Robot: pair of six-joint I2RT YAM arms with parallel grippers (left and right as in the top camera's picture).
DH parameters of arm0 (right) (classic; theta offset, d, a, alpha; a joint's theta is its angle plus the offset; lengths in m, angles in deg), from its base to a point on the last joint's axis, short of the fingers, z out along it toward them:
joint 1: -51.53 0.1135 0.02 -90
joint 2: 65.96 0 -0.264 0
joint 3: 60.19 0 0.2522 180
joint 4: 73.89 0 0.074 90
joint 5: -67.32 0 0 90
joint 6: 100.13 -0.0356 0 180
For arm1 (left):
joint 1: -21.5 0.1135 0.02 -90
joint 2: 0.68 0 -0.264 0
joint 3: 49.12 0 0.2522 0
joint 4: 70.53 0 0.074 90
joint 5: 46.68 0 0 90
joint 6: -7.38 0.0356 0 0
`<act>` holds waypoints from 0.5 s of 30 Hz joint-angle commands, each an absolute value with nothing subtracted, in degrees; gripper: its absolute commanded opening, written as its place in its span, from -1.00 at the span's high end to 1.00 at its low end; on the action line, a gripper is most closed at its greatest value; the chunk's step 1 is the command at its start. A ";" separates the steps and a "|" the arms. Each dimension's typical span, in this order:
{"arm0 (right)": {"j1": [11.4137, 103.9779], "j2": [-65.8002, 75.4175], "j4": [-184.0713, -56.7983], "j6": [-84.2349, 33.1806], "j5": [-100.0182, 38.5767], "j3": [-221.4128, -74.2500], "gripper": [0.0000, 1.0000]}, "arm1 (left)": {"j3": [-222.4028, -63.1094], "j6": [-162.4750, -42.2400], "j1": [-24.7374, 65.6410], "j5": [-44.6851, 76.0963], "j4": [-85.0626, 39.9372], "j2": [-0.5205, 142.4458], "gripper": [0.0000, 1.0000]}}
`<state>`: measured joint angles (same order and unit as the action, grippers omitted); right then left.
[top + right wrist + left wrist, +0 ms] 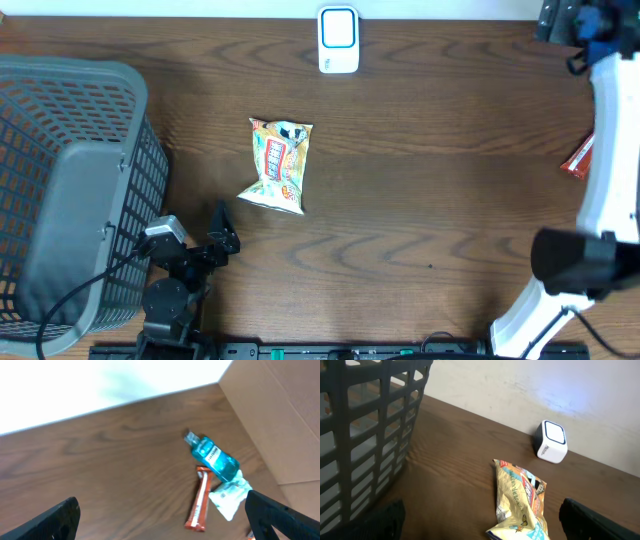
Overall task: Scan the item barcode
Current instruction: 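Move the right gripper over to the yellow snack bag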
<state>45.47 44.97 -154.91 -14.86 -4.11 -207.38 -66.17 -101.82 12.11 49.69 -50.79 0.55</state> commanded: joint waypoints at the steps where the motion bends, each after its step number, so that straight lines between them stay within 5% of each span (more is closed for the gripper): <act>1: 45.86 39.90 -156.01 -17.61 -12.02 -207.77 -0.98 | -64.84 -101.14 12.38 50.44 -49.59 0.35 -0.96; 15: 47.41 38.96 -163.39 -21.48 -32.11 -203.36 -0.98 | -64.84 -101.12 12.38 50.44 -49.59 0.35 -0.96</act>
